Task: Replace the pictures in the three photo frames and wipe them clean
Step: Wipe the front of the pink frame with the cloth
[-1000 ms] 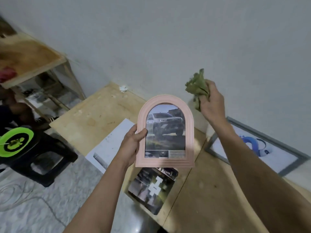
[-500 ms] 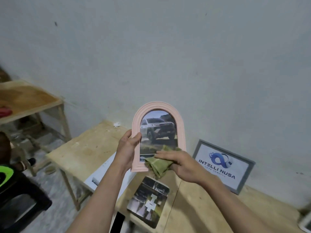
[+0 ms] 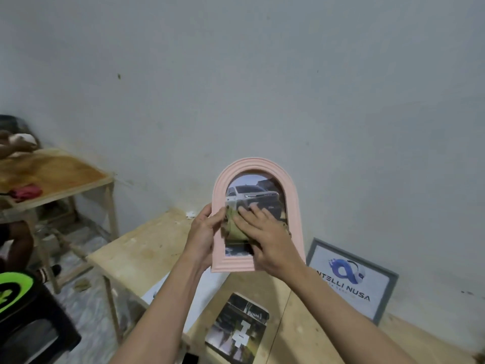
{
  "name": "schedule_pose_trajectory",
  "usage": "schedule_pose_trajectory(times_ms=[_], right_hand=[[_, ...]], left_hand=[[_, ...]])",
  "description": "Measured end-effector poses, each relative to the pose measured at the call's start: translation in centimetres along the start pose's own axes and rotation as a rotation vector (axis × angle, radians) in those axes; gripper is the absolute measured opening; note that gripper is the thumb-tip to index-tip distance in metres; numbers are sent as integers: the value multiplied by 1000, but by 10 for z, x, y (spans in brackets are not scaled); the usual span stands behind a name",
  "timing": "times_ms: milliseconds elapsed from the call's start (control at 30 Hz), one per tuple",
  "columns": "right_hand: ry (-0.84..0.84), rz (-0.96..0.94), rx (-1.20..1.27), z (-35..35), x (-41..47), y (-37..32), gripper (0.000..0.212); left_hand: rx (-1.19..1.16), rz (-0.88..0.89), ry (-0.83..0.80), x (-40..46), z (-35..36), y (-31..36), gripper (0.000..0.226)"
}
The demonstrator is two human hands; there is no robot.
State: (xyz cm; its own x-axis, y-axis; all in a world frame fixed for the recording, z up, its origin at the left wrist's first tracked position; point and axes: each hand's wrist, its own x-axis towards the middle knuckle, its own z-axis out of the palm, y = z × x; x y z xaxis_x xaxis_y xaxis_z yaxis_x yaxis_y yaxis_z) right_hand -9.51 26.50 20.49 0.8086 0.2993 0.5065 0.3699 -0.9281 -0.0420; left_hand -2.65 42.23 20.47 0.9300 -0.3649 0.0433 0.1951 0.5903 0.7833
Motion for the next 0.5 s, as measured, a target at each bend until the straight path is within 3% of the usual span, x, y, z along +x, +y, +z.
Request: schedule_pose_trajectory(times_ms=[67,133,200,267,367,433,500], right_hand=[[-161,-102,42,-2,-14,-1,66],[-260,-46,237,-16,-18,-2,68],[-134,71,424,-38,-11,0,70],[166,154,450,-61,6,4,71],[444,148,192,-81,37,10,65],[407,33,-37,-74,49,11,56],[302,-24,-119,-51,46,7,50]], left_hand=[[52,19,34,-1,-6,4,16],[121,40,61,-3,-7,7,13],[191,66,55,-2,-5,6,9],[233,89,37,-2,-1,7,4],[245,126,-12,-3,9,8,10],[182,136,-72,-4,19,10,16],[117,145,-65,-5,24,14,14]])
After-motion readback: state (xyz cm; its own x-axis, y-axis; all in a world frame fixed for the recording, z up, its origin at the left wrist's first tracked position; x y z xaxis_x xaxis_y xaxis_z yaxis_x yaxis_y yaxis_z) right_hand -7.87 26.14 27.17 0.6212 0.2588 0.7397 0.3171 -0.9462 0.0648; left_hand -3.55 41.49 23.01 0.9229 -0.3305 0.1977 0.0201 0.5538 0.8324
